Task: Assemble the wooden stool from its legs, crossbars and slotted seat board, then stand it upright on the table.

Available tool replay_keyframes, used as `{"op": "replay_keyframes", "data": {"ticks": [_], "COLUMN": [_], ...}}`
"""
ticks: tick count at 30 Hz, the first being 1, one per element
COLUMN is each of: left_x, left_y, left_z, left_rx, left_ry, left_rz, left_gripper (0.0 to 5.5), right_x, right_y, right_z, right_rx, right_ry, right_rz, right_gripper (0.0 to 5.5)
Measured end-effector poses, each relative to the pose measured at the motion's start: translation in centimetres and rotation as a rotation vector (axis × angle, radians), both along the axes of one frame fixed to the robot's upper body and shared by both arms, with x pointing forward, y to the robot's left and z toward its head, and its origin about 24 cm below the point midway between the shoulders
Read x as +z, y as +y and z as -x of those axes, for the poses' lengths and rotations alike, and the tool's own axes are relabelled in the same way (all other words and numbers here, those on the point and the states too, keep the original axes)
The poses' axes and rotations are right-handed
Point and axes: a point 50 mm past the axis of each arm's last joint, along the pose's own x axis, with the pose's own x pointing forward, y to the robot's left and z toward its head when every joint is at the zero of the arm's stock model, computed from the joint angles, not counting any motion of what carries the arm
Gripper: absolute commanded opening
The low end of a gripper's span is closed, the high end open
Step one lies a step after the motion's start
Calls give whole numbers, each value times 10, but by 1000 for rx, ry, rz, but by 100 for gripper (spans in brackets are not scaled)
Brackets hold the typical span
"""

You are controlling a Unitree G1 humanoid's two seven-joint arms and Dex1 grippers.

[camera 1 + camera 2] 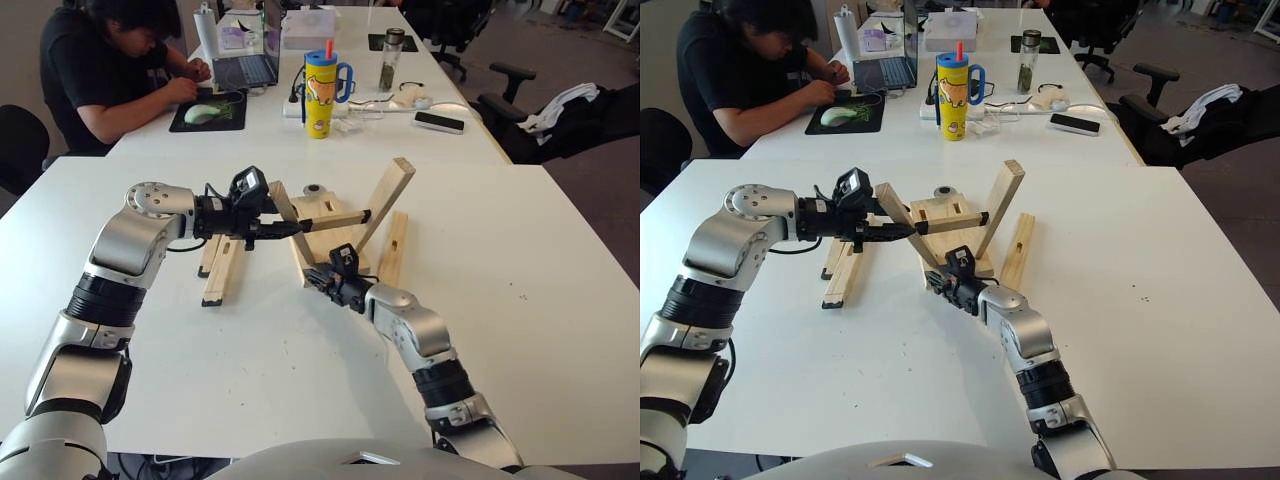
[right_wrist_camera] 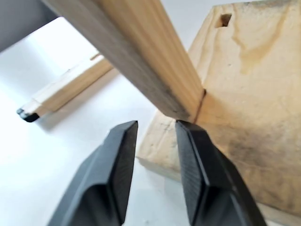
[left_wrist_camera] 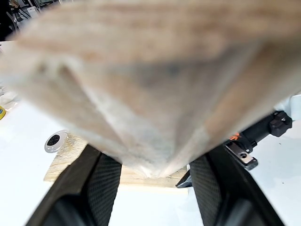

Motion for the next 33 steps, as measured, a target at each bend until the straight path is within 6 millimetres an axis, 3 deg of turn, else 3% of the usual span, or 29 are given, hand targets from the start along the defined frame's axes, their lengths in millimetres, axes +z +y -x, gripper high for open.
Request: {"op": "replay_keyframes", "data": {"ticks": [6,10,19,22,24,25,26,30,33], "left_x": [0,0,0,1,1,1,2,1,-2], "left_y": [2,4,2,1,0,0,0,1,1], "left_z": [1,3,2,2,2,2,2,2,2], "left_rx": [4,11,9,6,1,1,2,10,16], "left_ry": [-5,-6,-7,-8,-6,-7,-9,-6,1], "left_rz": [15,22,39,43,53,57,60,61,69], "left_gripper": [203,203,203,203,203,203,203,203,203], "right_x": [48,79,119,117,92,68,64,65,67], "right_y": [-9,-9,-3,3,8,9,10,12,10], "right_z": [20,28,-2,-6,-11,-13,-12,-13,-15], "right_rx": [29,2,-262,-276,-236,-202,-191,-155,-170], "right_ry": [-214,-386,-785,-822,-710,-591,-571,-562,-535], "right_rz": [-88,-105,139,197,294,368,382,430,350], "right_gripper": [0,0,0,0,0,0,0,0,0]}}
